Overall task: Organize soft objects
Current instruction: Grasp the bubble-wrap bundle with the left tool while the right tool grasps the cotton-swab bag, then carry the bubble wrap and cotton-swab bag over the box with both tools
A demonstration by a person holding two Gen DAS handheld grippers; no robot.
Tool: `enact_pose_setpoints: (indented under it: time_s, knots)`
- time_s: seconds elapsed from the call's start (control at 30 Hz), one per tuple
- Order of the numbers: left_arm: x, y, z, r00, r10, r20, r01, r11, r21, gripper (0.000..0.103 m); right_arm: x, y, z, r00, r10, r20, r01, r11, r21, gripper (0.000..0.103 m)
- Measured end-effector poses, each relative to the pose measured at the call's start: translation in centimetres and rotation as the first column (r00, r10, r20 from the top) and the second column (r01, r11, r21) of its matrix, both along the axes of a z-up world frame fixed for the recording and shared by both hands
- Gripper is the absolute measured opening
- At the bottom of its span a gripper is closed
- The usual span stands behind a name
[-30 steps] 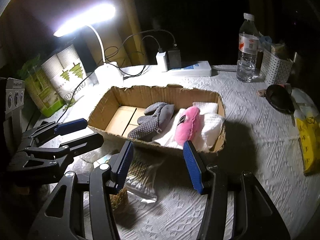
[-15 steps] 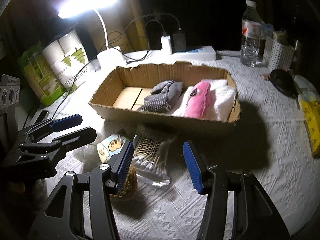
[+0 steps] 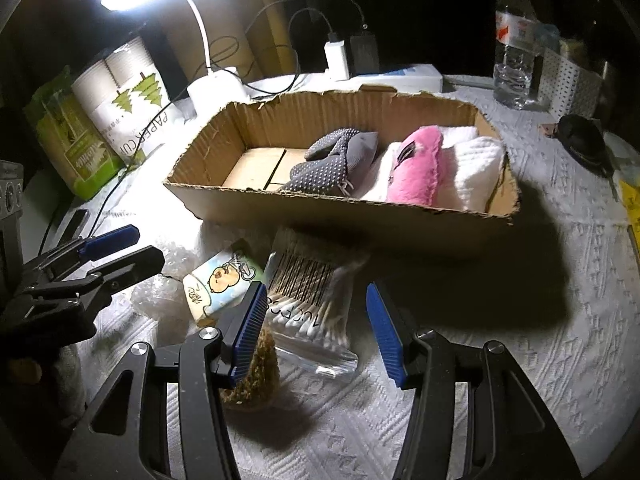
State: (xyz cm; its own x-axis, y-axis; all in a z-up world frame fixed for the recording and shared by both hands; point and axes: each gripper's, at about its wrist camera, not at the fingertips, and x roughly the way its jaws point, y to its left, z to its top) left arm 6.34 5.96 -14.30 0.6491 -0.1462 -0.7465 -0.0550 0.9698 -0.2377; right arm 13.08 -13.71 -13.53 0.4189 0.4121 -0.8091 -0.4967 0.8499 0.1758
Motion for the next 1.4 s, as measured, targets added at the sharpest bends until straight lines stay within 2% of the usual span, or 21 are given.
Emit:
enact_pose_setpoints:
  time_s: [0.27, 0.5, 0.6, 0.63, 0.73, 0.9, 1.4]
  knots:
    - [0.4, 0.6, -2.2, 0.997, 0.009, -0.072, -0.009, 1.000, -0.008, 0.072, 1.1, 0.4, -1.4, 0.999, -0.005, -0.052, 0.006, 1.000, 0.017, 0.055]
    - [-0.3, 1.0, -2.8, 0.998, -0.003, -0.064, 0.001, 0.999, -0.040, 0.070, 1.5, 1.2, -2.1, 0.996, 0.028, -0.084, -0.025, 0.999, 0.040, 0.055]
    - [-0.4, 0.9, -2.7, 0.998, -0.026, -0.055, 0.023, 0.998, -0.056, 0.056, 1.4, 1.5, -2.1, 0.996, 0.039, -0.081, -0.036, 0.999, 0.039, 0.055]
    - [-0.5, 0.8, -2.7, 0.998, -0.036, -0.050, 0.033, 0.998, -0.061, 0.050, 1.4, 1.5, -2.1, 0.996, 0.040, -0.081, -0.037, 0.998, 0.042, 0.053]
    - [-0.4, 0.2, -2.4, 0.998, -0.055, -0.039, 0.053, 0.997, -0.055, 0.042, 1.3, 1.4, -2.0, 0.996, 0.043, -0.074, -0.040, 0.998, 0.045, 0.045]
    - [-0.3, 0.2, -2.0, 0.998, -0.055, -0.024, 0.053, 0.995, -0.084, 0.039, 0.9, 0.7, -1.4, 0.998, 0.046, -0.044, -0.044, 0.997, 0.058, 0.035]
    - [-1.2, 0.0, 1.4, 0.998, -0.049, 0.045, 0.051, 0.998, -0.038, 0.039, 0.1, -1.4, 1.8, 0.999, 0.033, 0.037, -0.037, 0.994, 0.103, 0.035]
